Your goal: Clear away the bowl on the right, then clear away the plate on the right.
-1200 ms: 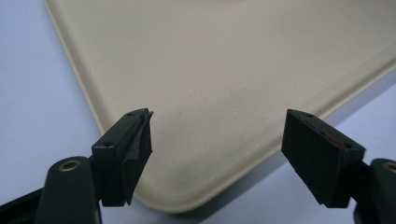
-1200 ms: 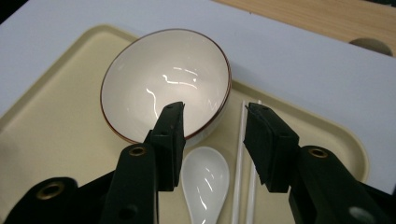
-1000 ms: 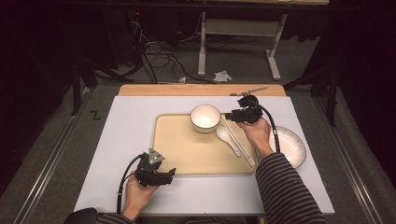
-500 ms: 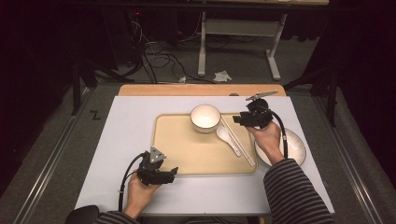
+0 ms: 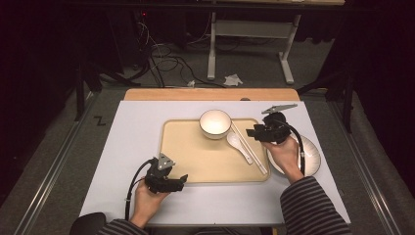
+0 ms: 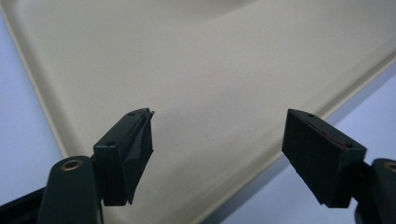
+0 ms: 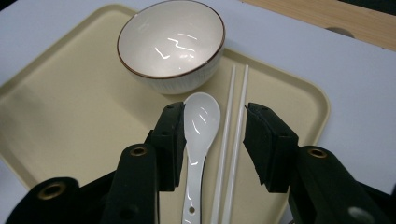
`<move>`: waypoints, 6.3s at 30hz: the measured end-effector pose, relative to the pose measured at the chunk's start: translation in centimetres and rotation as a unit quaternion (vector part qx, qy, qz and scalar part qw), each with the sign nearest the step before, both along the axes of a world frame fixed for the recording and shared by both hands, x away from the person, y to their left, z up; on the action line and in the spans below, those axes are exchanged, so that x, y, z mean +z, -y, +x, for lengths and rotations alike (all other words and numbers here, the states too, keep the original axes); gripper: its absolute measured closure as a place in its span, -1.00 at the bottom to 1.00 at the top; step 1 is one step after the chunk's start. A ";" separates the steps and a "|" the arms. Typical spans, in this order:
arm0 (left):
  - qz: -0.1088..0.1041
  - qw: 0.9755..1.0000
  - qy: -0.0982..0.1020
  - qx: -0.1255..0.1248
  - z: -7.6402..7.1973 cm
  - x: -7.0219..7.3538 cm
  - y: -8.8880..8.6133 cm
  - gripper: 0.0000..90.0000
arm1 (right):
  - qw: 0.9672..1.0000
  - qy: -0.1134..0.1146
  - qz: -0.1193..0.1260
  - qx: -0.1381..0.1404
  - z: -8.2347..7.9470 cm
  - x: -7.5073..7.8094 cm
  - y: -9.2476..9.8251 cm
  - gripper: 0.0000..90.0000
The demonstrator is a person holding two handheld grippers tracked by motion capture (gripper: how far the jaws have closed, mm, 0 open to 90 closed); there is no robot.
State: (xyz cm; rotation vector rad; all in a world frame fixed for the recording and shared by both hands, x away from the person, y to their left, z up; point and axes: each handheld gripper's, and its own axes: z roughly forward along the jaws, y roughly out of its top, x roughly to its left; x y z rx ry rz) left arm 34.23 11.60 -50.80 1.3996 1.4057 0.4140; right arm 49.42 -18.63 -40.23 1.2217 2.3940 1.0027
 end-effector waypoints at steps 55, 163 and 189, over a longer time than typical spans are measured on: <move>0.014 0.999 0.002 -0.045 0.4 0.0 2.0 -0.37 | 0.999 -0.009 0.011 -0.030 -8.9 -3.7 6.7 0.15; 0.029 0.999 0.002 -0.042 1.2 -0.6 2.0 -0.39 | 0.970 -0.110 0.045 -0.211 -5.6 -8.6 21.1 0.65; 0.027 0.998 0.043 -0.030 0.9 0.0 1.9 -0.52 | 0.967 -0.102 0.070 -0.222 -5.9 -6.9 21.8 0.94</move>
